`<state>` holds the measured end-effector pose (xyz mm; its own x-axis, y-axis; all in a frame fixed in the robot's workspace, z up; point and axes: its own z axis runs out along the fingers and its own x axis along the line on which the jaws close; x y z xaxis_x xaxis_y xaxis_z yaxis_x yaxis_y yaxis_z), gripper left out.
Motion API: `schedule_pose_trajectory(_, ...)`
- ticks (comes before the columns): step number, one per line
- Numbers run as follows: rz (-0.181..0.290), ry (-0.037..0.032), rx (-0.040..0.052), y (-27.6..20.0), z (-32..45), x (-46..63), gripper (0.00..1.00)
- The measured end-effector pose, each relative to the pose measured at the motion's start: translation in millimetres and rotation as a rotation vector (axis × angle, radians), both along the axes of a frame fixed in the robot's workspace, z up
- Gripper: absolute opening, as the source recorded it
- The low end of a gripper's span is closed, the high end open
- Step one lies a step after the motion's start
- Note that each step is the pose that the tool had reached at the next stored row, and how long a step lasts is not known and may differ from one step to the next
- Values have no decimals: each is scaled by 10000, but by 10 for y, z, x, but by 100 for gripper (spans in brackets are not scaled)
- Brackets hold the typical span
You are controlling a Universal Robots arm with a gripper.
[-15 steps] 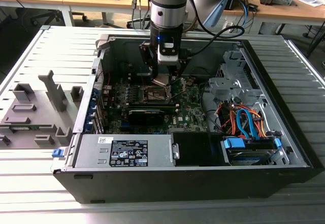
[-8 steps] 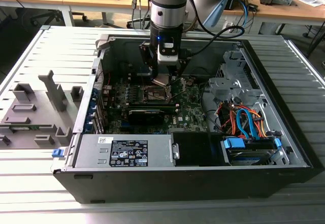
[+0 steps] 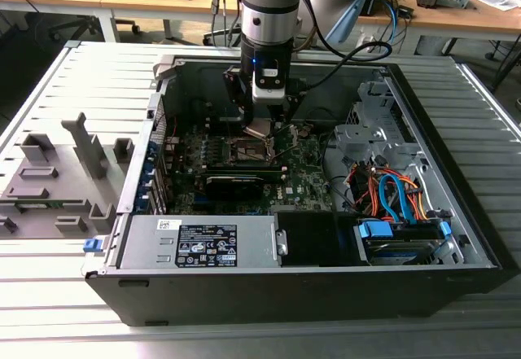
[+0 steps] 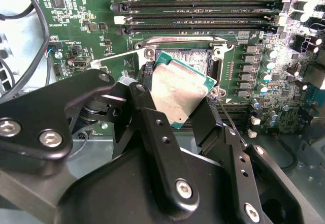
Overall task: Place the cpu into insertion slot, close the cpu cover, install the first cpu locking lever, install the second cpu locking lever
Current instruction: 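Place the cpu into insertion slot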
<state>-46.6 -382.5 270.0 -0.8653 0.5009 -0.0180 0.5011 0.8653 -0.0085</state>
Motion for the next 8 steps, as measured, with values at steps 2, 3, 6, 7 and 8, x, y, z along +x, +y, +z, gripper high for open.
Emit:
schedule_pose_trajectory(2,-13,0,-4,0,0,0,54)
schedule_pose_trajectory(3,-18,0,-6,0,0,0,54)
schedule_pose_trajectory(6,-52,-1,-11,0,0,0,54)
schedule_pose_trajectory(7,-61,0,-11,0,0,0,54)
schedule_pose_trajectory(8,-65,-1,-11,0,0,0,54)
